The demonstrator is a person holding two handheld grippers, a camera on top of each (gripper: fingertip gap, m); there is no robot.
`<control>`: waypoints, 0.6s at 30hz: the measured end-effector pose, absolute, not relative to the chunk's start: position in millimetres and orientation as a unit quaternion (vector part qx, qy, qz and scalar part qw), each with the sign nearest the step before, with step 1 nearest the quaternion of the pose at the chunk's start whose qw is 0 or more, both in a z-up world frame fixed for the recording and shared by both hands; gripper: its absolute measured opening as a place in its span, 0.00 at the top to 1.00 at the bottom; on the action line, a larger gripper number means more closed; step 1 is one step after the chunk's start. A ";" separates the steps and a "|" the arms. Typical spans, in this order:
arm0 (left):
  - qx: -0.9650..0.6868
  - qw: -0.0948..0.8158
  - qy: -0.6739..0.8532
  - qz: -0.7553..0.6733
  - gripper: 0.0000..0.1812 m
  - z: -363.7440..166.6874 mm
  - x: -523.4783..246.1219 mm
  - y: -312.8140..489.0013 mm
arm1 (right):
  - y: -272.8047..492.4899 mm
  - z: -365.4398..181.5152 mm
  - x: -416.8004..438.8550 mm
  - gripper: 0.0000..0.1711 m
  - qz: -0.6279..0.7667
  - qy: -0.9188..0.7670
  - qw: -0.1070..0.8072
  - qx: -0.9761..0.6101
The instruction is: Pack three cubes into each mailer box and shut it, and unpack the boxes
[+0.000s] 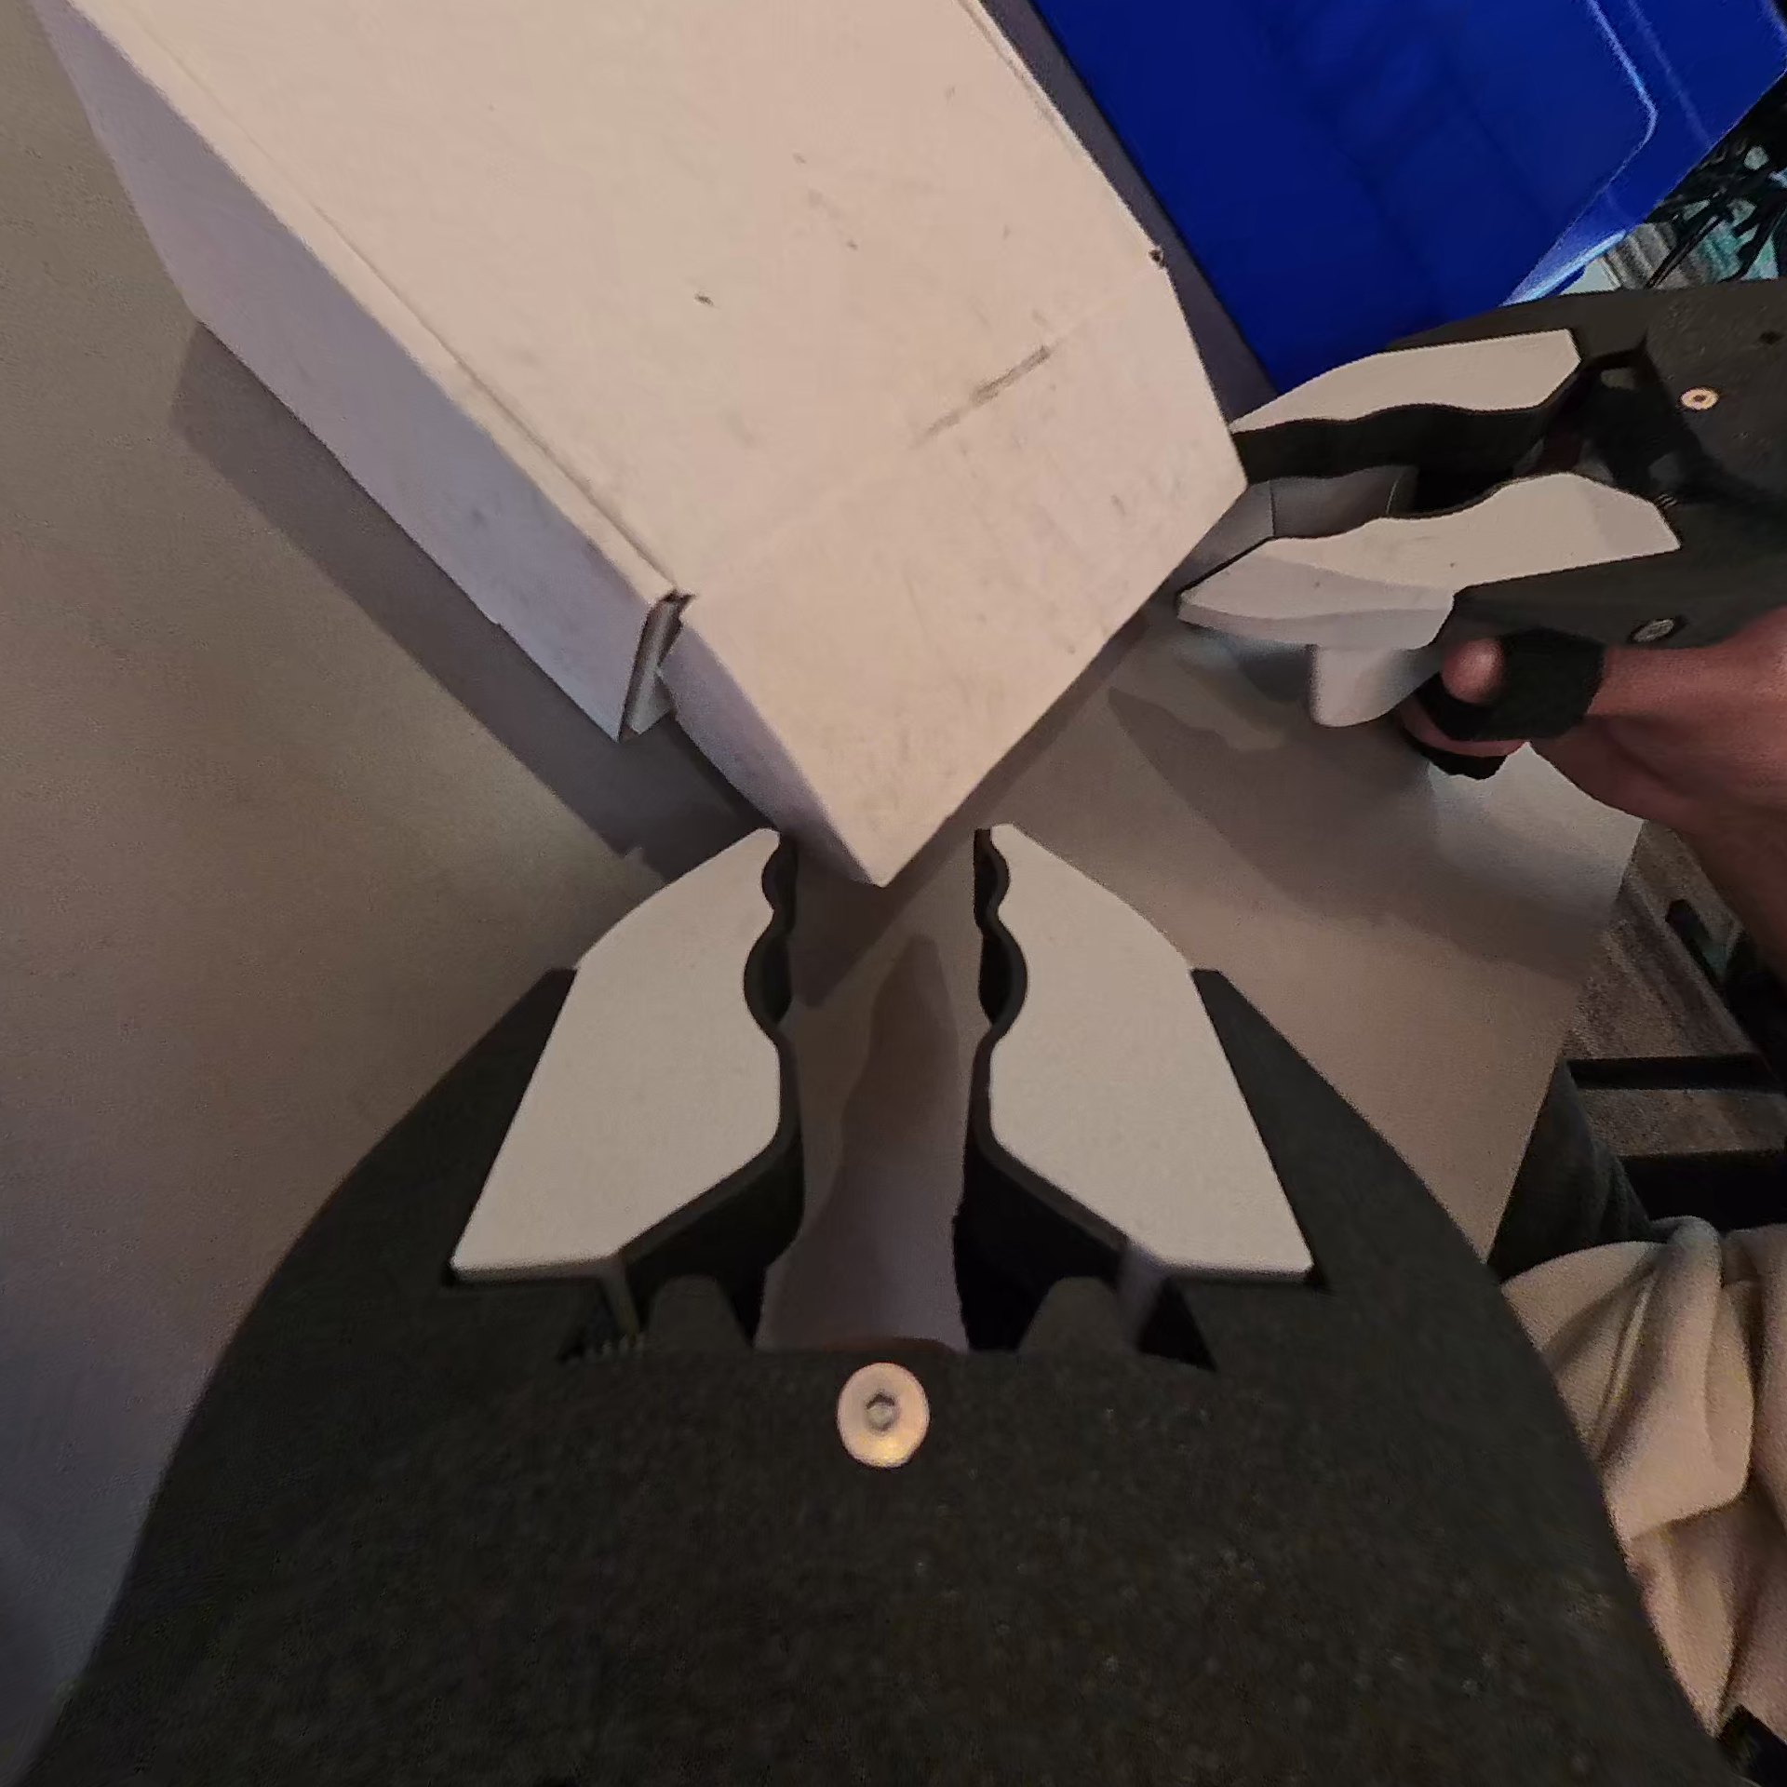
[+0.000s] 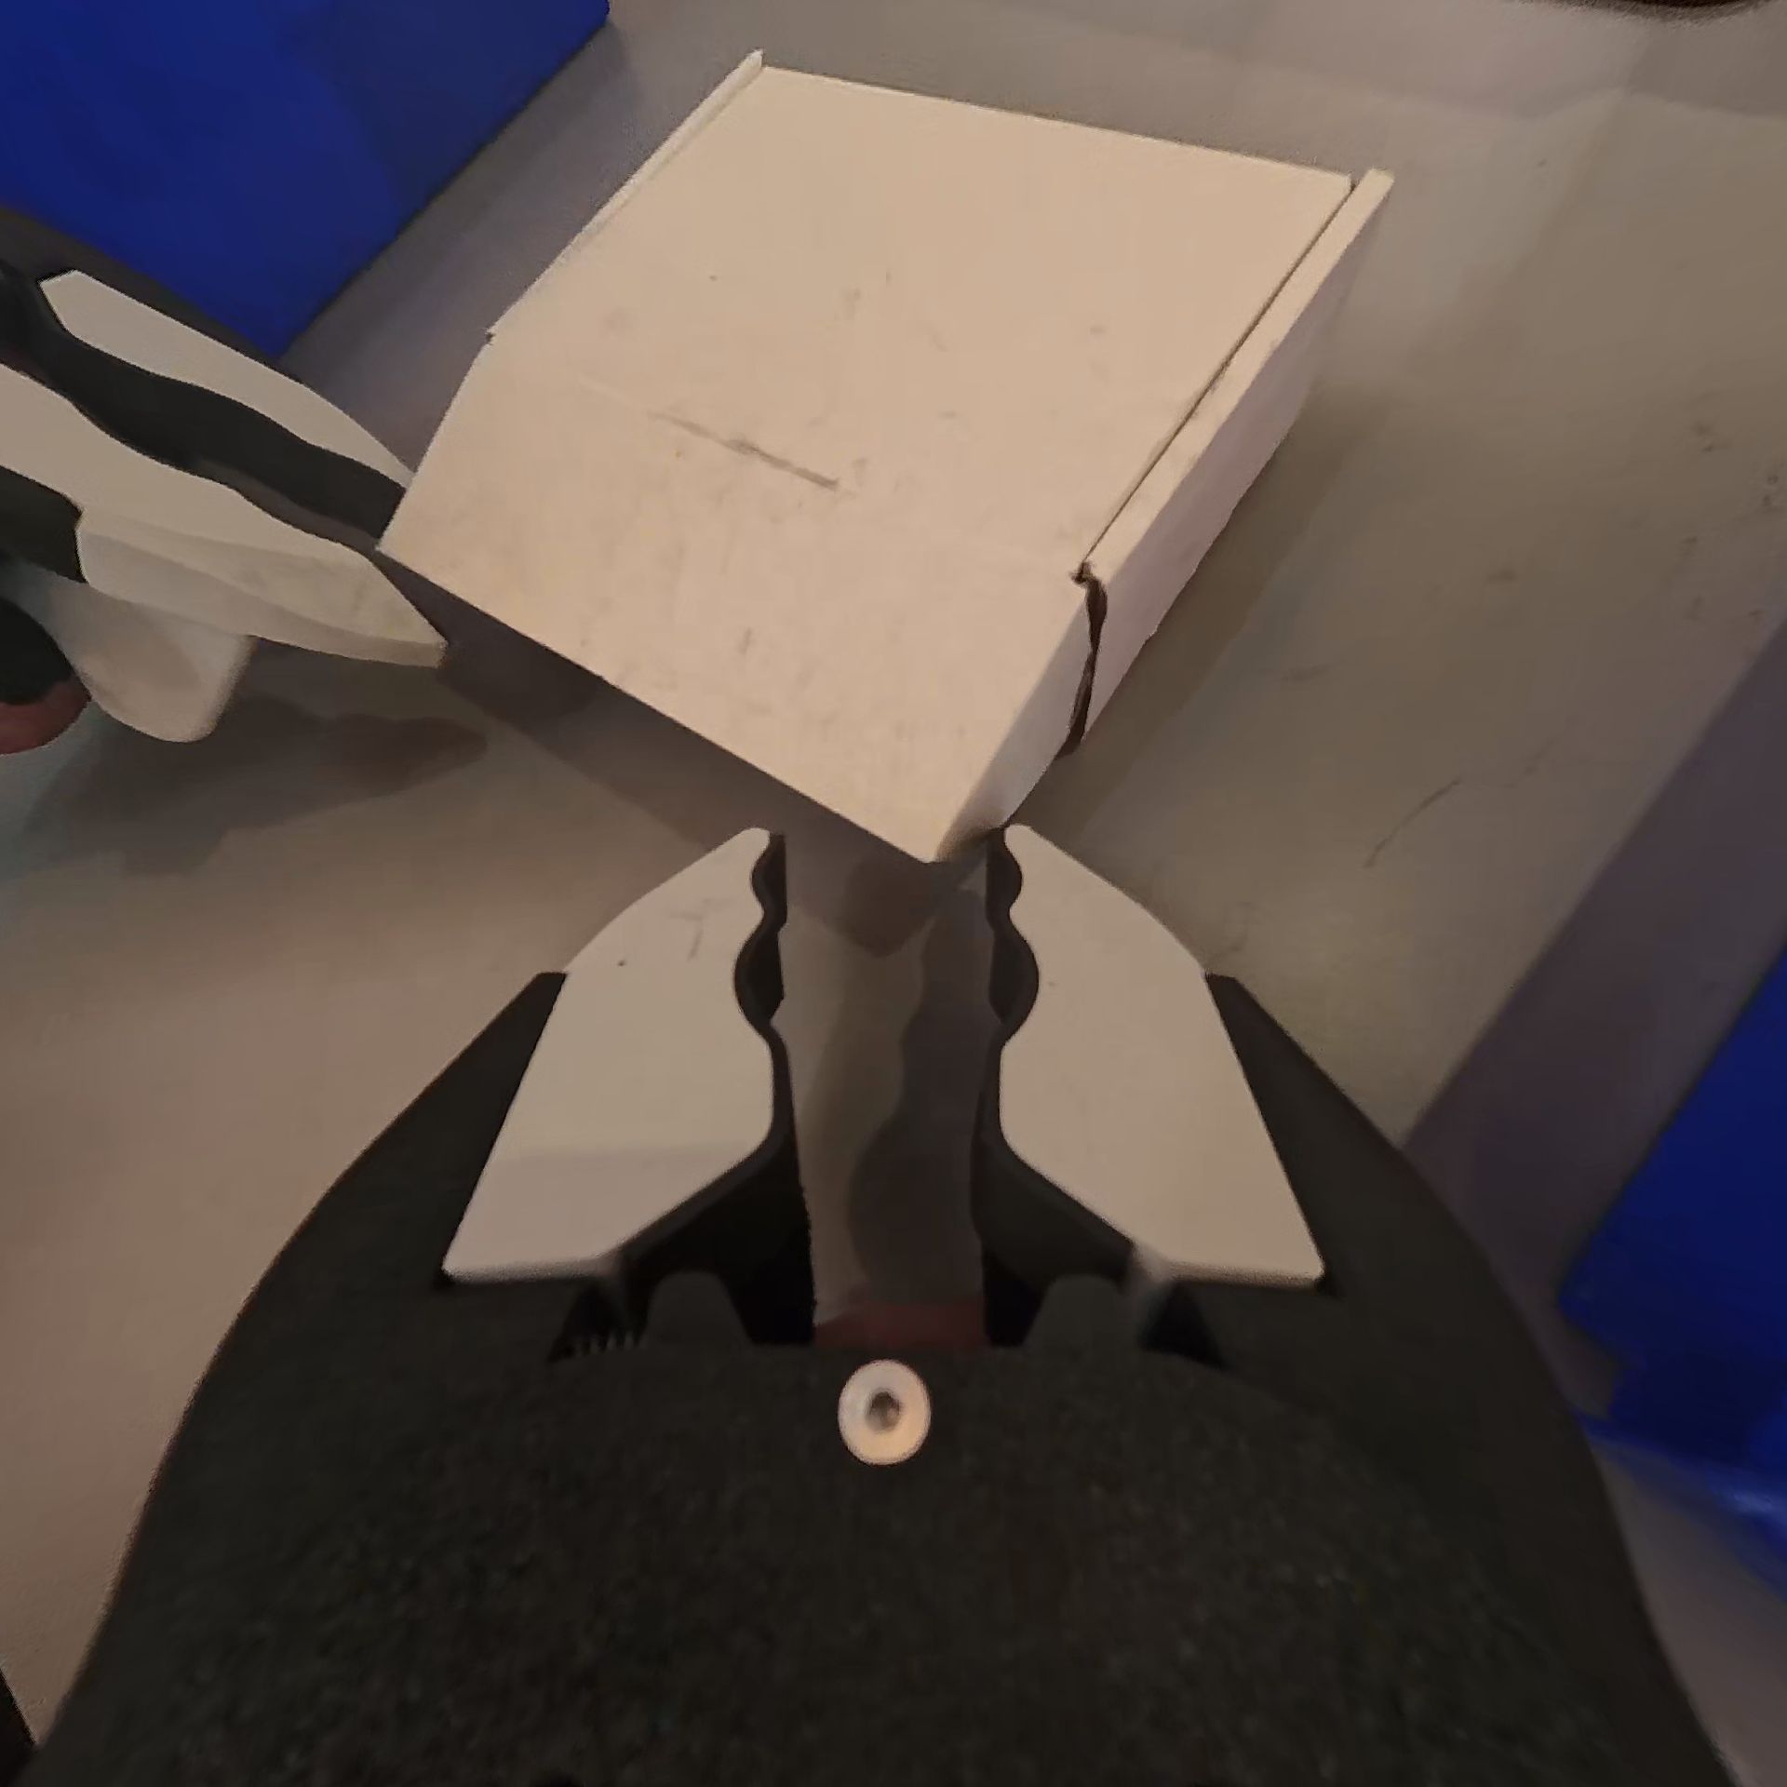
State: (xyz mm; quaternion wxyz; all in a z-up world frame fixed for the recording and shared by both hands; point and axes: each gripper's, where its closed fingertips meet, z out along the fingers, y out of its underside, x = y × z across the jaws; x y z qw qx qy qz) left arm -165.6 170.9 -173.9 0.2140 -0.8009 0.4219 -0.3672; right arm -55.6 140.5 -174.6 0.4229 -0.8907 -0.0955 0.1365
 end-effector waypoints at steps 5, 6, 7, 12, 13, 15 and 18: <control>-0.799 0.214 0.425 -0.367 0.72 -171.2 -167.4 172.2 | 136.7 -171.0 -56.5 0.72 0.138 -0.104 0.419 -0.891; -0.799 0.213 0.424 -0.370 0.69 -168.8 -168.7 171.6 | 134.0 -168.5 -56.1 0.70 0.138 -0.107 0.418 -0.891; -0.796 0.214 0.424 -0.374 0.68 -165.4 -170.1 171.1 | 131.6 -164.6 -55.0 0.68 0.138 -0.109 0.420 -0.890; -0.787 0.232 0.407 -0.402 0.65 -145.6 -173.5 182.4 | 144.4 -135.4 -51.4 0.53 0.167 -0.103 0.443 -0.875; -0.788 0.227 0.402 -0.407 0.64 -144.0 -172.9 185.2 | 147.9 -133.4 -50.2 0.53 0.152 -0.127 0.419 -0.886; -0.792 0.204 0.402 -0.411 0.61 -144.6 -172.3 185.5 | 155.9 -111.2 -50.9 0.58 0.099 -0.200 0.388 -0.894; -0.797 0.211 0.416 -0.384 0.63 -151.0 -172.7 184.4 | 188.7 -62.6 -59.7 0.59 0.027 -0.308 0.404 -0.861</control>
